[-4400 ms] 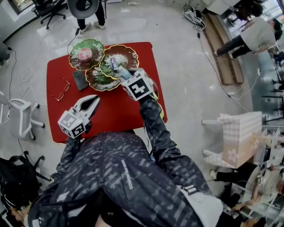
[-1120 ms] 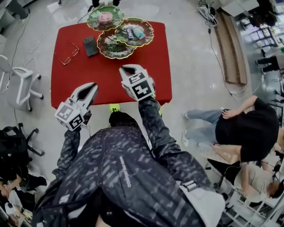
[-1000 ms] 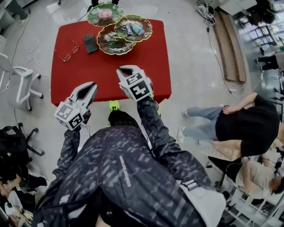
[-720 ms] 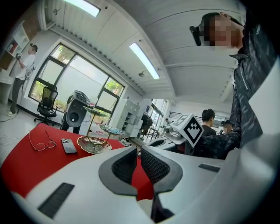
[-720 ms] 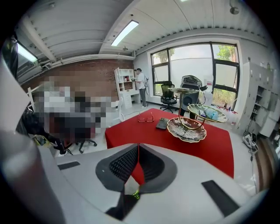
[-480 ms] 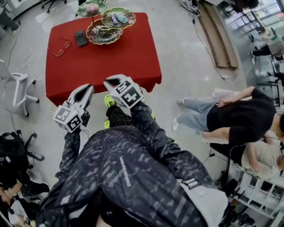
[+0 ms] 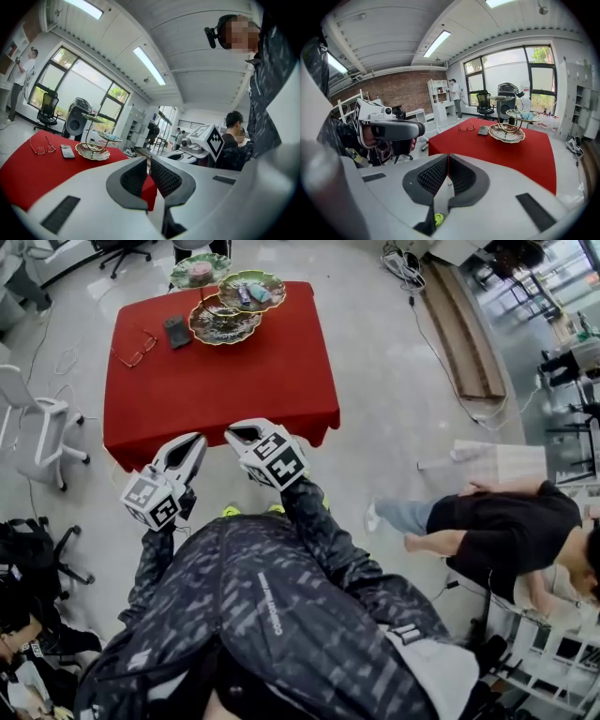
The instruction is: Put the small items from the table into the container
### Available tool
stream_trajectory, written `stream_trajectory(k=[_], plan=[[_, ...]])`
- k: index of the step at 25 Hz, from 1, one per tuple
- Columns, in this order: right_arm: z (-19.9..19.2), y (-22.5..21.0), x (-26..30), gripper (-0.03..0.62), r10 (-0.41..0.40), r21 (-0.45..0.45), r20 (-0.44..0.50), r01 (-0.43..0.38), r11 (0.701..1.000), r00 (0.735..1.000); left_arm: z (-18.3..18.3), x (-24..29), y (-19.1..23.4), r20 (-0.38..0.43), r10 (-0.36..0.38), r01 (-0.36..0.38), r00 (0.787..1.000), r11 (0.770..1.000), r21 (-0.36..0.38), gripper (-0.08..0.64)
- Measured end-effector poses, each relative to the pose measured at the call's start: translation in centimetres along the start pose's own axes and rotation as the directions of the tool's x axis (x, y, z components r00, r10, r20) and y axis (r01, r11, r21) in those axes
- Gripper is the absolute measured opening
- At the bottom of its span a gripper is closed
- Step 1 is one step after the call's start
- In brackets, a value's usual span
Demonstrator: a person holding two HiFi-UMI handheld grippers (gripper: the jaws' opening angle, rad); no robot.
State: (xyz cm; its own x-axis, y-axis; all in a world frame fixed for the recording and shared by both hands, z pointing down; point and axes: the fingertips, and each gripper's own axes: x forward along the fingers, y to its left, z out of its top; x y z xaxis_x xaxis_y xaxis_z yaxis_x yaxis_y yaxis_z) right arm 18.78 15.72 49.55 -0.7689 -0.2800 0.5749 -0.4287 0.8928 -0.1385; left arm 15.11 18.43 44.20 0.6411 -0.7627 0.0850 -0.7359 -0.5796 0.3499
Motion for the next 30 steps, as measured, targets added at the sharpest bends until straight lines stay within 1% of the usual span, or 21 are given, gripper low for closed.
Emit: stream_trajectory(k=[2,5,7,11,20,30], plan=[[0.0,0.0,-0.9,0.017,0.005,-0.002,0.003,-0.005,1.0,1.0,0.4,0.2,-0.4,0.002,0.012,-0.012,1.0,1.0,-0.006,0.023],[0.0,0.0,-2.2,0.017,0.013,-0.019,-0.001,-0.013,1.0,1.0,0.9,0.8,-1.7,0.007,0.004,-0.004,1.0,1.0,-0.003,0.023],[-0.2,-0.3,-2.4,0.017,0.013,-0.03,-0.002,-0.013,0.999,1.0,0.8,1.5,-1.7,0.006,0.003,-0.003,1.0,1.0,-0.001,0.022],[-1.5,-0.2,-2.8,0.017,0.026,-0.029,-0.016,-0.027,0.999,1.0,0.5,2.2,-2.1,0.02,0.011,-0.01,1.0,1.0,-0.025,0.023],[-1.2,-0.4,-3.2,0.017,0.036,-0.047,-0.01,-0.036,0.998,0.999,0.7,2.7,-2.0,0.019,0.025,-0.024,1.0,1.0,-0.018,0.023],[-1.5,-0.2,-3.6,0.017,0.033,-0.063,-0.024,-0.034,0.997,0.999,0.9,3.1,-2.5,0.019,0.016,-0.016,1.0,1.0,-0.013,0.023]])
